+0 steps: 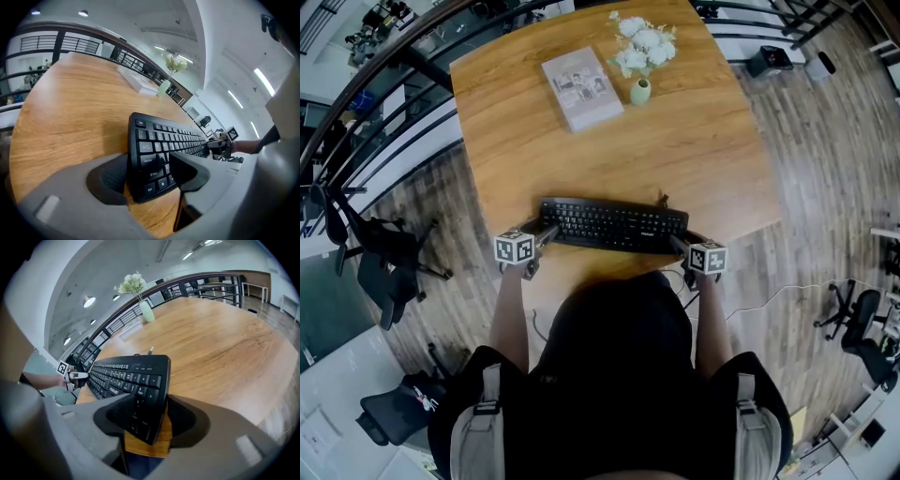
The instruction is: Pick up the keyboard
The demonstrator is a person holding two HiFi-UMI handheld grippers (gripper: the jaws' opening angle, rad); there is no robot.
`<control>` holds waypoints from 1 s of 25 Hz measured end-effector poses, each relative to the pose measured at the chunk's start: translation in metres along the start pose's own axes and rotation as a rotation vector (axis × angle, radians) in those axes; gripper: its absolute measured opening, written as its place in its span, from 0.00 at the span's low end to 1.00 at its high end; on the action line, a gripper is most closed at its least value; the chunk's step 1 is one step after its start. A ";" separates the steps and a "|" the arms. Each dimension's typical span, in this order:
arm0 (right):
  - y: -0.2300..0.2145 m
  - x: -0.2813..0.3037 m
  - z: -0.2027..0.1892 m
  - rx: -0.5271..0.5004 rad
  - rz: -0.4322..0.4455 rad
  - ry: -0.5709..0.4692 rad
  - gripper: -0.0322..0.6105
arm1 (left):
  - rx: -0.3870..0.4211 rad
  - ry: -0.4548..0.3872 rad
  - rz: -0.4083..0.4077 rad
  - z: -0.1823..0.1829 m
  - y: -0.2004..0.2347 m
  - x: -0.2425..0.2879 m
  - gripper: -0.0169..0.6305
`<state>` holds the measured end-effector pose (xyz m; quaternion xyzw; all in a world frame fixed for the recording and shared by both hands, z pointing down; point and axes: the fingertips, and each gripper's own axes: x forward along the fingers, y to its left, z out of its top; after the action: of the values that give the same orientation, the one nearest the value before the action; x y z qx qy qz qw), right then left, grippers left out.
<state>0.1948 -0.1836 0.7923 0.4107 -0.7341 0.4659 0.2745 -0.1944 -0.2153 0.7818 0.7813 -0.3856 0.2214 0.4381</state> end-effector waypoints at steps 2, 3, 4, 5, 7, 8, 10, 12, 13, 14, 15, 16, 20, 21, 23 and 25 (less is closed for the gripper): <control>0.001 -0.001 0.002 0.016 -0.006 -0.023 0.38 | -0.001 -0.019 0.034 0.001 0.003 -0.001 0.45; 0.002 -0.001 0.003 0.022 -0.008 -0.031 0.38 | 0.002 -0.024 0.047 0.000 0.003 0.000 0.45; 0.002 -0.001 0.003 0.026 -0.009 -0.036 0.38 | 0.010 -0.024 0.057 0.000 0.004 0.000 0.45; 0.002 -0.001 0.003 0.027 -0.008 -0.039 0.38 | 0.021 -0.021 0.065 -0.001 0.004 0.001 0.45; 0.001 0.000 0.003 0.026 -0.009 -0.038 0.37 | 0.037 -0.012 0.076 -0.001 0.004 0.002 0.45; -0.001 0.001 0.001 0.024 -0.010 -0.037 0.37 | 0.041 -0.010 0.081 -0.001 0.004 0.002 0.45; -0.002 0.001 0.000 0.020 -0.013 -0.043 0.37 | 0.044 -0.009 0.092 0.000 0.004 0.002 0.45; -0.001 0.000 0.002 0.018 -0.017 -0.051 0.37 | 0.043 -0.012 0.099 0.000 0.004 0.001 0.44; 0.000 0.000 0.002 0.017 -0.018 -0.053 0.37 | 0.041 -0.014 0.102 0.000 0.004 0.001 0.44; -0.001 0.000 0.002 0.018 -0.020 -0.054 0.37 | 0.039 -0.015 0.102 0.000 0.004 0.001 0.44; -0.001 0.000 0.002 0.018 -0.022 -0.054 0.37 | 0.039 -0.015 0.102 -0.001 0.004 0.001 0.44; -0.001 0.000 0.001 0.020 -0.022 -0.052 0.37 | 0.037 -0.014 0.102 -0.001 0.005 0.001 0.44; -0.002 0.000 0.001 0.012 -0.016 -0.049 0.37 | 0.028 -0.009 0.109 -0.005 0.003 0.001 0.43; -0.002 -0.001 0.001 0.010 -0.018 -0.048 0.37 | 0.027 -0.007 0.109 -0.006 0.002 0.001 0.43; -0.002 -0.006 0.003 0.008 -0.026 -0.047 0.37 | 0.024 -0.007 0.109 -0.008 -0.001 0.000 0.43; -0.004 -0.006 0.003 0.003 -0.022 -0.047 0.37 | 0.019 -0.012 0.112 -0.010 -0.002 -0.001 0.43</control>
<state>0.2006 -0.1851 0.7883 0.4300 -0.7350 0.4543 0.2617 -0.1933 -0.2055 0.7852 0.7637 -0.4293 0.2448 0.4154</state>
